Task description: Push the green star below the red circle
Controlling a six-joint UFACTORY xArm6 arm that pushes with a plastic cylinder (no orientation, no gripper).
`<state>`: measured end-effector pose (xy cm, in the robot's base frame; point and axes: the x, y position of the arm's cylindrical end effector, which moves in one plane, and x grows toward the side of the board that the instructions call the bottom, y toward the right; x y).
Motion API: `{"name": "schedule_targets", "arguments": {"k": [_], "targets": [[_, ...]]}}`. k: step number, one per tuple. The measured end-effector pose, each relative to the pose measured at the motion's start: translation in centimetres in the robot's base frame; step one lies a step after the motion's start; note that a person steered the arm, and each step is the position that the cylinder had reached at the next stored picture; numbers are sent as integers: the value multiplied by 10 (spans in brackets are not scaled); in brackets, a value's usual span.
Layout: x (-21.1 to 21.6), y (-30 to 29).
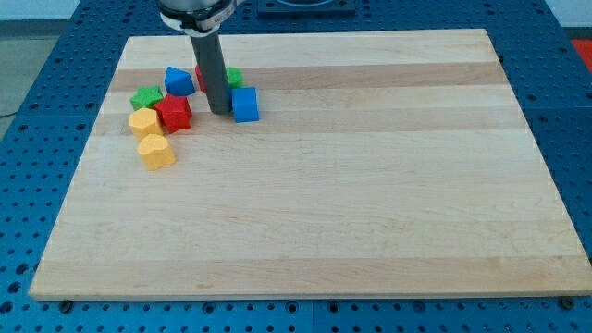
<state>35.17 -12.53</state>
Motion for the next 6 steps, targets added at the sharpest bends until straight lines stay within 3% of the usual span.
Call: {"name": "schedule_targets", "arguments": {"k": [4, 6], "targets": [[-16, -54], [16, -44]]}}
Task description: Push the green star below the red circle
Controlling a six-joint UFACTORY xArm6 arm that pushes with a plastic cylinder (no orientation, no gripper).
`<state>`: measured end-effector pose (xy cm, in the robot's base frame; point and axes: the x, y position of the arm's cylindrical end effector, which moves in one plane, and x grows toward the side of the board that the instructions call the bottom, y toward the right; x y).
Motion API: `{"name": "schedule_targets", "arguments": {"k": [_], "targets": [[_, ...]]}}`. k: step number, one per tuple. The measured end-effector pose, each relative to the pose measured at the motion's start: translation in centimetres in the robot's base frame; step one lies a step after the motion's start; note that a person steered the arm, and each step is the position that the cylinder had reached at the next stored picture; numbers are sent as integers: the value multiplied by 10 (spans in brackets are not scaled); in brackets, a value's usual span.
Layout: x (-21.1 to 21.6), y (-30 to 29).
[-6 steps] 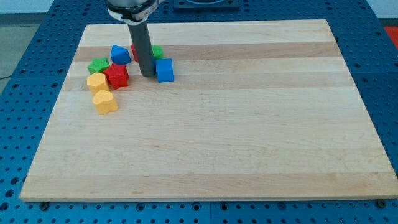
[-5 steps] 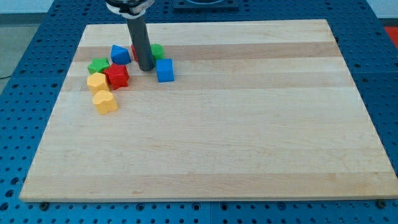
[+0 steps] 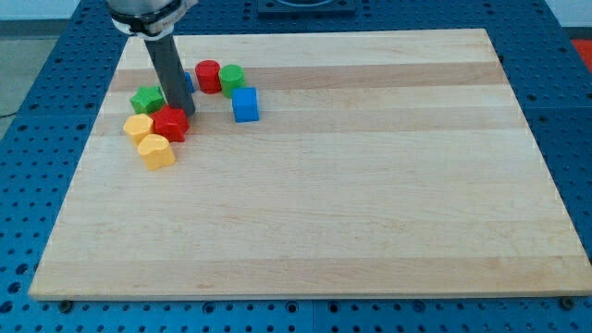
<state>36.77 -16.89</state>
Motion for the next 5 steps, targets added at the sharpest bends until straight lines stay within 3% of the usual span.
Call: {"name": "schedule_targets", "arguments": {"k": [2, 5], "targets": [[20, 54], [-5, 12]]}}
